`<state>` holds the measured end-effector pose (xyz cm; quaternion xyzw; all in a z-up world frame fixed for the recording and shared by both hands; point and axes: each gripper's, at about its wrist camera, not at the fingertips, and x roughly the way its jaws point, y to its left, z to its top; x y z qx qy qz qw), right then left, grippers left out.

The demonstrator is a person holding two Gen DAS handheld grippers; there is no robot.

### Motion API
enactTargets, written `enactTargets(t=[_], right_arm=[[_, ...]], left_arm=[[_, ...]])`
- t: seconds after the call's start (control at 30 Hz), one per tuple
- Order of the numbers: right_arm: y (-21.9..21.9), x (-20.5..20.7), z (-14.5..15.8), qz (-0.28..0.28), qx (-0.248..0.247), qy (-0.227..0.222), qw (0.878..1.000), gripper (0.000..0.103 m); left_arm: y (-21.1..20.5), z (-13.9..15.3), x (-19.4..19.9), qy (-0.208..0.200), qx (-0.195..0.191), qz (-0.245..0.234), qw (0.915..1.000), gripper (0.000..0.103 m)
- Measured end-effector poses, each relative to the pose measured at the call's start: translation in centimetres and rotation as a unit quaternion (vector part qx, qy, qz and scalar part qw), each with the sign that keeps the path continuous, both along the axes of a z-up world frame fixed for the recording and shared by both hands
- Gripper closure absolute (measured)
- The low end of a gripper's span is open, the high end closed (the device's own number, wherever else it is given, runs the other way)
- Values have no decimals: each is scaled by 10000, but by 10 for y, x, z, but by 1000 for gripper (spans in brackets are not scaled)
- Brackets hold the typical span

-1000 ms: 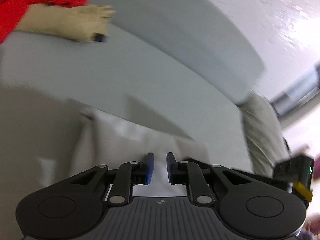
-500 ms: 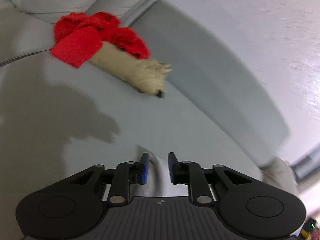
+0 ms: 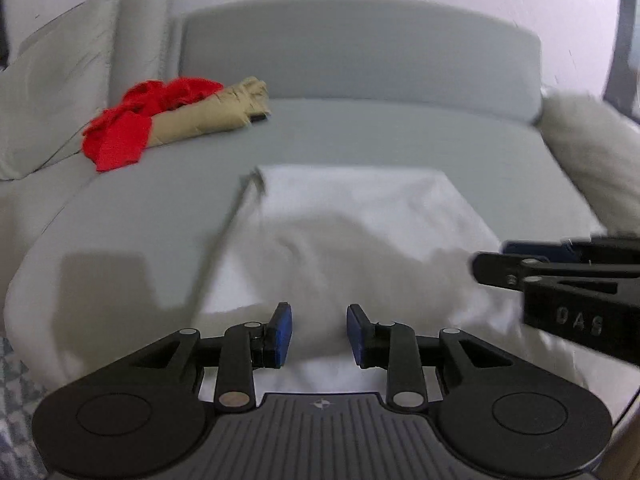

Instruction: Fold clothes

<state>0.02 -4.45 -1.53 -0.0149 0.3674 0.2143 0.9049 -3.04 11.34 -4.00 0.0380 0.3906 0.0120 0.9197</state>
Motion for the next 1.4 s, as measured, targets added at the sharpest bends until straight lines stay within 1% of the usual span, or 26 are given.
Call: enactTargets(t=[0.03,0.07,0.13,0.23,0.27,0.37,0.4,0.47,0.5,0.57,0.6,0.63,0.73,0.77,0.83,0.9,0.97,1.03,1.07,1.13,1.2,1.27,1.33,1.4], right_arm=[[5,-5,0,121,-97,3,9999,71],[7,-8,-2,233,-177,118,9995,68],[15,-10,-9,375,-382,310,9981,68],[16,-27,-9,373,-621,224,9971,65],[14,-34,-8,374,-658,242,9968,63],[1,-53,-4,374,-630,372,9966,62],[-3,-61,-1,379,-645,352,9966,62],[-9,-73,3,284,-679,414,9964,53],[-19,-80,5,240,-585,495,9968,53],[-33,-89,10,138,-299,616,9976,49],[-40,-94,12,74,-176,652,9977,48],[-47,-98,13,-22,-65,661,9978,45],[-61,-98,16,-317,287,718,9965,34],[-64,-97,16,-399,373,753,9957,30],[-71,-94,17,-561,545,824,9935,29],[-75,-91,17,-684,712,873,9913,28],[-78,-87,16,-749,880,870,9895,22],[-79,-81,16,-772,1040,852,9879,18],[-80,-77,16,-784,1140,851,9867,17],[-83,-68,15,-822,1344,881,9836,17],[-87,-56,10,-878,1620,1026,9775,18],[-91,-43,3,-958,1893,1229,9695,19],[-96,-31,-8,-1087,2125,1429,9605,20],[-100,-20,-20,-1240,2294,1635,9515,24]], left_arm=[[-4,0,-5,30,83,-26,10000,73],[-4,-3,-8,74,74,-15,9999,73],[0,-6,-11,223,-34,18,9997,73],[5,-8,-18,390,-177,84,9990,73],[4,-8,-23,434,-172,81,9989,73],[-2,-9,-40,713,-342,14,9969,72],[-4,-9,-46,807,-401,-9,9959,70],[-7,-8,-57,844,-478,-77,9953,70],[-9,-8,-62,859,-515,-113,9949,69],[-10,-3,-67,726,-565,-154,9956,66],[-10,0,-70,613,-658,-172,9958,62],[-8,4,-72,463,-773,-201,9957,61],[3,13,-70,162,-954,-1,9953,55],[9,15,-69,125,-1030,123,9945,53],[21,18,-66,64,-1186,384,9922,53],[38,25,-63,-130,-1480,626,9869,48],[57,33,-59,-392,-1792,875,9791,41],[78,40,-48,-613,-1995,1108,9717,41],[88,43,-43,-722,-2092,1224,9675,41],[108,41,-22,-606,-2288,1297,9629,41],[124,32,2,-291,-2567,1241,9580,42],[139,18,23,0,-2851,1283,9499,42],[147,7,34,214,-3026,1364,9431,44],[153,0,40,388,-3340,1293,9328,45]])
